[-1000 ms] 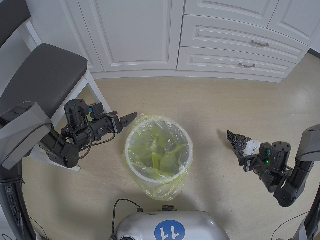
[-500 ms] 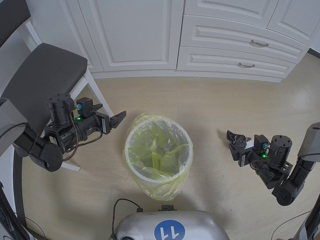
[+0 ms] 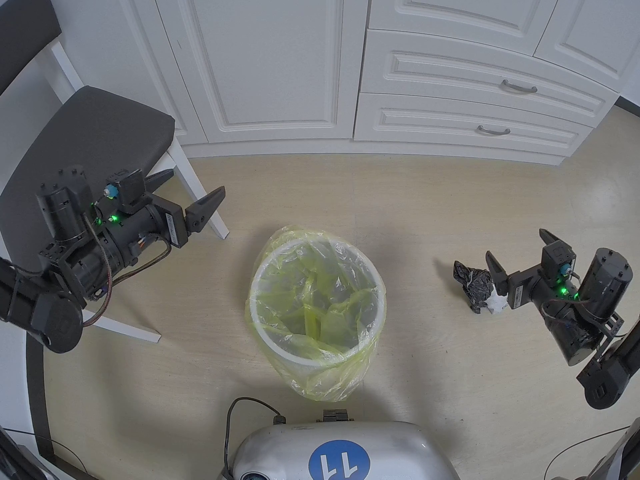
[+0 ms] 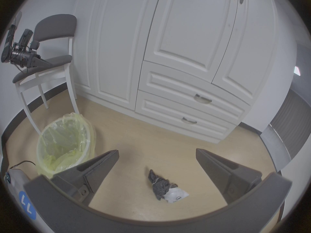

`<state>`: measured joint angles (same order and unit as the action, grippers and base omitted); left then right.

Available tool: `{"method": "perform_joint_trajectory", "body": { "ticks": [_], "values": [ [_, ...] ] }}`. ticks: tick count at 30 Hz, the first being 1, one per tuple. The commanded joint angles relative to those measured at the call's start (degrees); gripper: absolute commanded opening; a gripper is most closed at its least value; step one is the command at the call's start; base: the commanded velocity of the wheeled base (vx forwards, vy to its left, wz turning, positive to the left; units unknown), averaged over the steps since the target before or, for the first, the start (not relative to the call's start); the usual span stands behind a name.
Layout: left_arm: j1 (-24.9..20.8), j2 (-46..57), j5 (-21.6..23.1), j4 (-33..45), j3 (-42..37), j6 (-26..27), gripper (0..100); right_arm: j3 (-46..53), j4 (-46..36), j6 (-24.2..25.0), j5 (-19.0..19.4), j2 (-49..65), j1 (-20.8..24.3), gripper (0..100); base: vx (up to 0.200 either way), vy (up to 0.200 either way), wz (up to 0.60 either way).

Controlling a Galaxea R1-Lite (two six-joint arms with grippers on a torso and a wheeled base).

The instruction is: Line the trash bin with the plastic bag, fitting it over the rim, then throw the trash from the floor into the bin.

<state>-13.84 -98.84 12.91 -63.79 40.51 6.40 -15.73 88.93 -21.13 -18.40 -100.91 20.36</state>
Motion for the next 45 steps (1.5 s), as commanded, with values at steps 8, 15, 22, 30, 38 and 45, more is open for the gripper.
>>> {"method": "perform_joint_trajectory", "body": {
  "ticks": [8,15,22,30,38,45],
  "values": [
    [-1.2,13.8,-3.2,1.1,-5.0,0.5,100,0.3,1.1,-2.8,0.5,16.5,-5.4,100,0.000,0.000,0.00],
    [-3.4,22.9,-7.6,10.2,-7.1,-1.1,100,-0.7,-0.1,-5.1,0.6,24.5,-6.7,100,0.000,0.000,0.00],
    [-5.1,39.4,-10.1,26.1,-9.0,-8.5,100,-4.7,-30.1,-5.1,1.5,44.1,-5.5,100,0.000,0.000,0.00],
    [1.1,53.4,-10.3,40.0,-7.8,-8.3,100,-13.0,-65.1,-2.1,3.1,54.2,-2.2,100,0.000,0.000,0.00],
    [5.6,61.8,-10.4,56.9,0.6,-8.4,100,-18.5,-74.2,7.5,2.6,49.1,-4.3,100,0.000,0.000,0.00],
    [5.6,66.4,-14.5,63.4,4.2,-8.4,100,-30.2,-86.1,21.0,7.4,34.2,-6.6,100,0.000,0.000,0.00]
  ]
}}
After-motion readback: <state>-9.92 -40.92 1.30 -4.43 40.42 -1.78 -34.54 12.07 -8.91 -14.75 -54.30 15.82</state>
